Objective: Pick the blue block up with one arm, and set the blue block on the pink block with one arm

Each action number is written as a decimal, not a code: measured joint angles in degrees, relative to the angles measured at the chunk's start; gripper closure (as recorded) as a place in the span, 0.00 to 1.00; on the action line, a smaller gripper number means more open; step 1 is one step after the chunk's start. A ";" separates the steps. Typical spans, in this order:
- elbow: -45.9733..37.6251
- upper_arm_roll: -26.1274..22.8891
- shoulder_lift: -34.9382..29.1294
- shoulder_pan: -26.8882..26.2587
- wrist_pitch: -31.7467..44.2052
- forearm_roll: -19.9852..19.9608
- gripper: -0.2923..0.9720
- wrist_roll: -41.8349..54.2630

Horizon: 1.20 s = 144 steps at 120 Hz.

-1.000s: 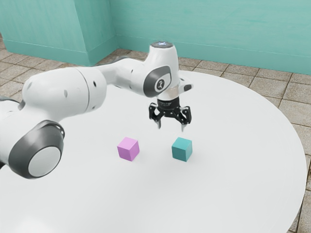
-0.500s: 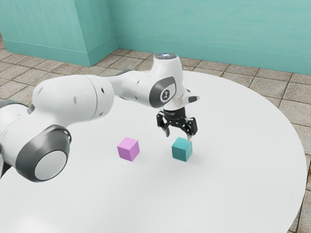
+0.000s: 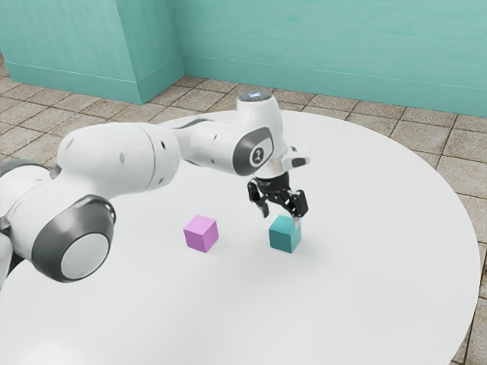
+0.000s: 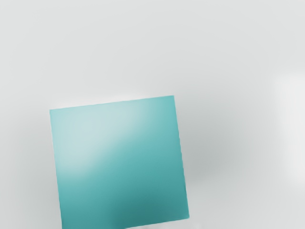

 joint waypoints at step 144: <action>10.66 -1.74 9.47 3.09 -1.95 -0.30 0.25 4.54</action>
